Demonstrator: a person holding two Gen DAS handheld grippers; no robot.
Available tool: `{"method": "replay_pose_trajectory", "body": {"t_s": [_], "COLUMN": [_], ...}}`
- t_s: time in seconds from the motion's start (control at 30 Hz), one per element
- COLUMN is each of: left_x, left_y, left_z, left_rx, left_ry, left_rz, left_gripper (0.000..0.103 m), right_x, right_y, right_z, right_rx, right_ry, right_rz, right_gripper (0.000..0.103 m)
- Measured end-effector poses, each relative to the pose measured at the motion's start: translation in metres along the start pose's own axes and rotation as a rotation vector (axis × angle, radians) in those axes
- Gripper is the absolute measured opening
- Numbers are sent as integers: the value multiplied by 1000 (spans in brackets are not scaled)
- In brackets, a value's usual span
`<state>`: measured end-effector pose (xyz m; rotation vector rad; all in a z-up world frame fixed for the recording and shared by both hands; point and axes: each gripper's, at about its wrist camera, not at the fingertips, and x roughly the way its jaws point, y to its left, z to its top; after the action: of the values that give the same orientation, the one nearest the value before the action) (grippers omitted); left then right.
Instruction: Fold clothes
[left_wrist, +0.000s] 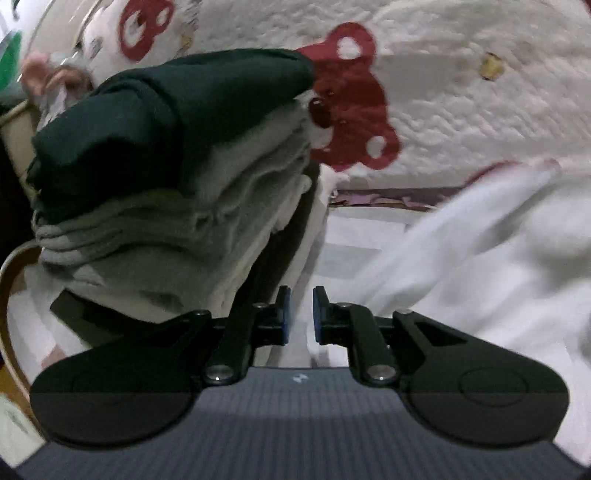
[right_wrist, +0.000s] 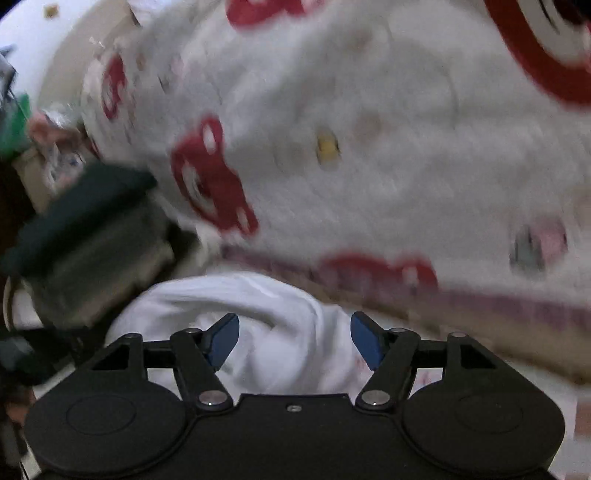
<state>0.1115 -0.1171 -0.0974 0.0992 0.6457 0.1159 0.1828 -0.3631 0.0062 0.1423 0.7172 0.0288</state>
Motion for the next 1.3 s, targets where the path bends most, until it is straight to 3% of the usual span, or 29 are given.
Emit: {"method": "replay_pose_trajectory", "body": {"t_s": [0.1,0.23,0.4,0.6,0.7,0.83,0.9,0.97,1.0,1.03,1.17,1.2,1.27,1.3], "left_x": [-3,-4,-31,-45,-35,-16,-12,-11,-11,-10,-8,-7,-7,-8], "left_y": [10,15,-18,-51,-62,-60,-63,-65,-66,-67,-71,-72,-72,-66], "left_z": [-19,-31,-37,-39,-45,-55,-58,-63,-65,-67,-76,-78,-81,-78], "left_rx": [-24,-184,-155,-105,-93,-239,-236,-211,-199,-187,-137,-125,-105,-112], "left_ry": [38,125,92,99,158,278,280,269,263,258,236,230,216,198], "left_rz": [-72,-240,-472,-675,-705,-739,-721,-693,-678,-664,-607,-593,-562,-539], "left_gripper": [19,19,42,59,62,62,62,64,64,64,62,57,10,6], "right_x": [-2,-15,-28,-4,-1,5,10,15,16,18,21,21,20,20], "right_y": [-14,-45,-62,-72,-83,-93,-96,-95,-92,-89,-82,-81,-79,-78], "right_z": [-36,-71,-142,-189,-185,-182,-187,-191,-191,-189,-186,-186,-185,-186], "right_rx": [51,244,563,661,642,622,642,638,613,584,554,554,550,554], "right_ry": [44,38,-31,21,-10,-46,-48,-45,-45,-43,-37,-35,-38,-39], "right_rz": [-30,-45,65,-2,-37,-61,-53,-13,0,-10,-43,-47,-50,-48], "right_gripper": [72,72,72,72,72,72,71,47,18,13,15,20,22,27]}}
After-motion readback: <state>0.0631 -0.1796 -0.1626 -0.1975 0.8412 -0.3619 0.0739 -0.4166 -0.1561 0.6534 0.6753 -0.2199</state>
